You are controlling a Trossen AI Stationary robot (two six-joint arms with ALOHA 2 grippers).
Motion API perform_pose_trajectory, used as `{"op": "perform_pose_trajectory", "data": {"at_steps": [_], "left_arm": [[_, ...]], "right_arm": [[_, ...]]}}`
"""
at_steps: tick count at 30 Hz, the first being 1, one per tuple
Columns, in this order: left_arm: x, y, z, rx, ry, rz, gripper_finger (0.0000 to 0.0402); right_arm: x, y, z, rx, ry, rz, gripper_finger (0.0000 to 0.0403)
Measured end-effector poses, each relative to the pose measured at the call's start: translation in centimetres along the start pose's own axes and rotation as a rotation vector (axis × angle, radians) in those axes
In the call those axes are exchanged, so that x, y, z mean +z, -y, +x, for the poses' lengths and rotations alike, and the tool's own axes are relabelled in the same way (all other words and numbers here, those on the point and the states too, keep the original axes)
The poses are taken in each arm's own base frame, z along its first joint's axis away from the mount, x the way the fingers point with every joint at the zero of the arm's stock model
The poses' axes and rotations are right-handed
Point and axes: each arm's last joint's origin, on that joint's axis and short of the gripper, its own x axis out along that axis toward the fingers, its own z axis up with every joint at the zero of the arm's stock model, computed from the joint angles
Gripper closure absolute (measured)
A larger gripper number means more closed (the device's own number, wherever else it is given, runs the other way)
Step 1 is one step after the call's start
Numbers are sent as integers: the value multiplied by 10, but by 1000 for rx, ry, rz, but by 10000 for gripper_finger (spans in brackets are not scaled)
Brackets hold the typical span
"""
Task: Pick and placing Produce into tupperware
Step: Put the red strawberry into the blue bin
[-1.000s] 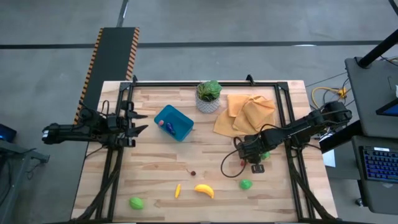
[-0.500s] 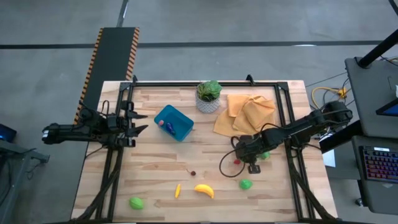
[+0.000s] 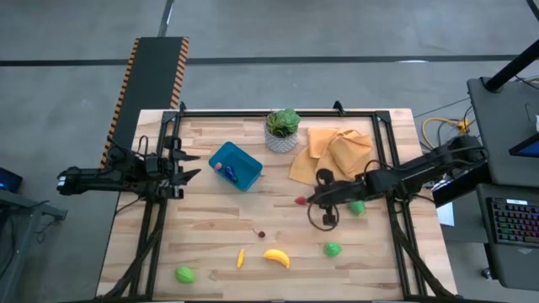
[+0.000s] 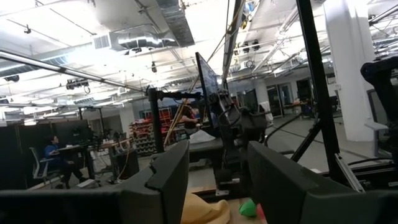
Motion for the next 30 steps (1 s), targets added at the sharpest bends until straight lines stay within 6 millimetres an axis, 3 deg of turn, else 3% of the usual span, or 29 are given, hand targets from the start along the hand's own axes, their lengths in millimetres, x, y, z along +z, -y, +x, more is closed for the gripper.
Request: {"op": "perform_pose_trajectory", "data": {"at_steps": [13,30], "left_arm": [[0,0,0,-1,-3,0,250],[-1,0,1,-1,-7,0,250]], "right_arm": [[12,21,12,-74,408,-11,394],[13,38,33,-128,382,6,394]]}}
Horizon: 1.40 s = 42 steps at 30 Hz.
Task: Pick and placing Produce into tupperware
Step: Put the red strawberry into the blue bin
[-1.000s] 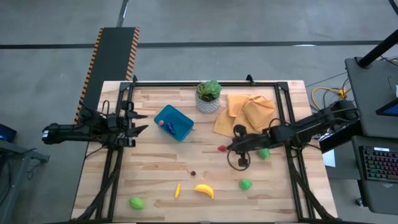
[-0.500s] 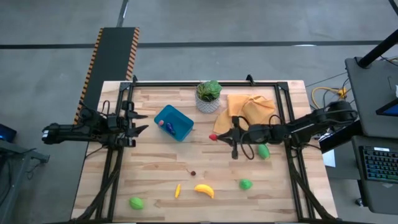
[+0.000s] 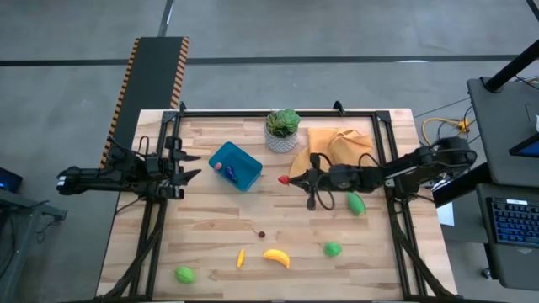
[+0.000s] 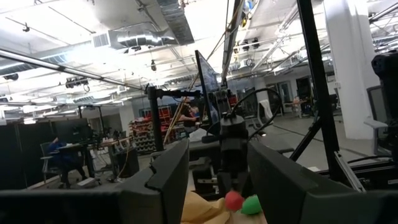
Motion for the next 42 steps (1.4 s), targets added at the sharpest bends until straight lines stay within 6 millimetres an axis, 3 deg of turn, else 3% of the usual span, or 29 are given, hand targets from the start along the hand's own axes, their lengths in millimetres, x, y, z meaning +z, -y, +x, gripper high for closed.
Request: {"op": "perform_pose_trajectory", "data": {"at_steps": [8,18,34,42], "left_arm": [[0,0,0,0,0,0,250],[0,0,0,0,0,0,250],[0,0,0,0,2,0,250],[0,0,0,-1,1,0,250]], "right_arm": [[3,7,29,10,-22,-35,394],[18,23,84,-28,-29,-71,394],[48,47,178,-1,-310,-152,394],[62,64,206,-16,-379,-157,394]]}}
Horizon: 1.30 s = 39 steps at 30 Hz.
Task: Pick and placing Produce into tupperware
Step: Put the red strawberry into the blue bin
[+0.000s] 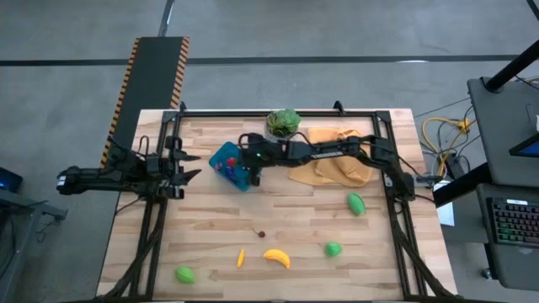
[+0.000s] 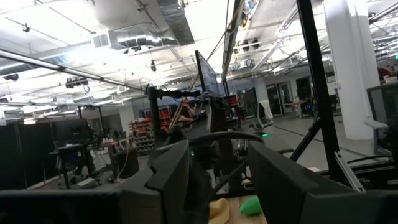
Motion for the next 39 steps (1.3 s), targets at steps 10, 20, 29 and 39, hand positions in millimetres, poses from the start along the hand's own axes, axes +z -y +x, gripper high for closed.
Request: {"op": "perform_pose_trajectory", "data": {"at_steps": [10,20,29,39], "left_arm": [[0,0,0,-1,-2,0,250],[0,0,0,0,-3,0,250],[0,0,0,-1,-4,0,250],[0,0,0,-1,-4,0,250]], "right_arm": [[16,25,16,-10,-44,-25,394],[21,33,41,15,-124,-28,394],[17,41,46,20,-183,-21,394],[14,46,48,13,-189,-13,394]]}}
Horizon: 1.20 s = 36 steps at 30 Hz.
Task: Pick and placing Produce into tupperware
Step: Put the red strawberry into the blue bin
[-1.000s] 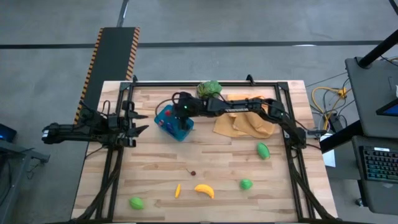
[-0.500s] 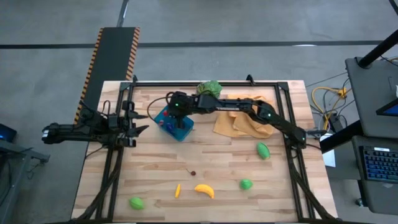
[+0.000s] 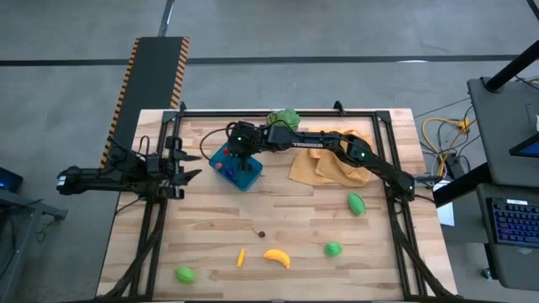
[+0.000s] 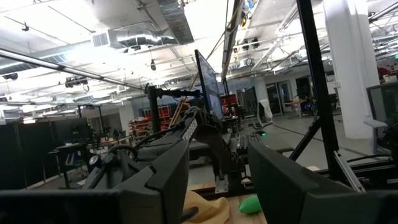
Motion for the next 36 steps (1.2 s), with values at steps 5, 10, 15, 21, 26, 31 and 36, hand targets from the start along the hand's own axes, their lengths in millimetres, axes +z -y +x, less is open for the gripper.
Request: {"op": "perform_pose_trajectory", "data": {"at_steps": [5,10,15,21,26,31,36], "left_arm": [[0,0,0,0,0,0,250],[0,0,0,0,0,0,250],[0,0,0,0,0,0,250],[0,0,0,0,1,0,250],[0,0,0,0,1,0,250],[0,0,0,0,1,0,250],[0,0,0,0,1,0,250]], "right_arm": [[0,0,0,0,0,-1,394],[0,0,0,0,-1,-1,394],[0,0,0,0,0,1,394],[0,0,0,0,0,1,394],[0,0,0,14,4,-6,394],[0,-1,0,43,15,2,393],[0,-1,0,49,17,1,389]]}}
